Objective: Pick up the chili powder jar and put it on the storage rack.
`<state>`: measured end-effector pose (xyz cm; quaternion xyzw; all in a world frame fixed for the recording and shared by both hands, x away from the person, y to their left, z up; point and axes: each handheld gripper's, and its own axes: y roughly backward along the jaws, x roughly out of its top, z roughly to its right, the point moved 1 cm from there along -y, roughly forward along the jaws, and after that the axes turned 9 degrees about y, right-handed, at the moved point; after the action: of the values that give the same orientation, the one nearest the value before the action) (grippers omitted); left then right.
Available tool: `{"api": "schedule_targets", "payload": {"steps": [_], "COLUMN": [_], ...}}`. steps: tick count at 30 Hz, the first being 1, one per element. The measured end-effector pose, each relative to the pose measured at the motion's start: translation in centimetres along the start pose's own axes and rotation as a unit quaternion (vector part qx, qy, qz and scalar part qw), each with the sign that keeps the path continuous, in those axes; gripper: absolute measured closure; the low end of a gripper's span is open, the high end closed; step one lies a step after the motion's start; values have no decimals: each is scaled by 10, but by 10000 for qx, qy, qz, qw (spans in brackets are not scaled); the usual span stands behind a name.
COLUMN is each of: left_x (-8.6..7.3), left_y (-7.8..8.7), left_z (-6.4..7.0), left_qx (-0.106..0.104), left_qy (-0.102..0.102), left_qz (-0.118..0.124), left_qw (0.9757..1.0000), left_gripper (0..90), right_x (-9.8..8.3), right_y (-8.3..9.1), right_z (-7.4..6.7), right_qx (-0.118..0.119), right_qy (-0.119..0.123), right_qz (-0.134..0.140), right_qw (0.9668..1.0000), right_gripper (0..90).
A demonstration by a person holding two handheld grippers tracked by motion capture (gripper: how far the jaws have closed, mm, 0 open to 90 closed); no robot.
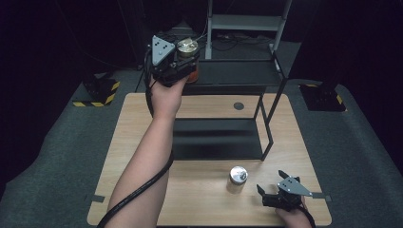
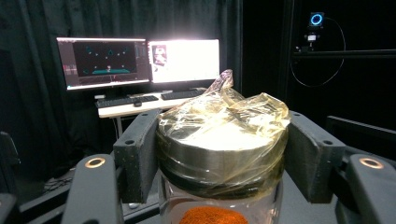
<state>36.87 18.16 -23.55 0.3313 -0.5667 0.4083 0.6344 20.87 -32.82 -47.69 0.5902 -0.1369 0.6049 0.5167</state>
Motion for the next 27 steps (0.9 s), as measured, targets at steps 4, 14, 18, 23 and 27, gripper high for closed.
{"api": "schedule_targets", "payload": {"steps": [4, 14, 18, 23, 27], "left_x": [-1, -1, -2, -2, -1], "left_y": [-1, -4, -4, -5, -5], "left_z": [-1, -3, -4, -6, -4], "left_qx": [15, 5, -19, -60, -36], "left_qy": [22, 69, 114, 193, 179], "left_qz": [-19, -31, -8, -44, -70], "left_qw": [10000, 10000, 9999, 9998, 9998], "left_gripper": [346, 343, 339, 313, 187], "right_x": [0, -1, -1, -1, 0], "right_y": [0, 0, 0, 0, 0], "right_z": [0, 1, 1, 1, 1], "right_qx": [-2, 9, 13, 13, 9], "right_qy": [0, -16, -20, -13, -11], "right_qz": [7, 13, 22, 20, 13], "right_qw": [10000, 10000, 10000, 10000, 10000], "right_gripper": [0, 0, 0, 0, 0]}}
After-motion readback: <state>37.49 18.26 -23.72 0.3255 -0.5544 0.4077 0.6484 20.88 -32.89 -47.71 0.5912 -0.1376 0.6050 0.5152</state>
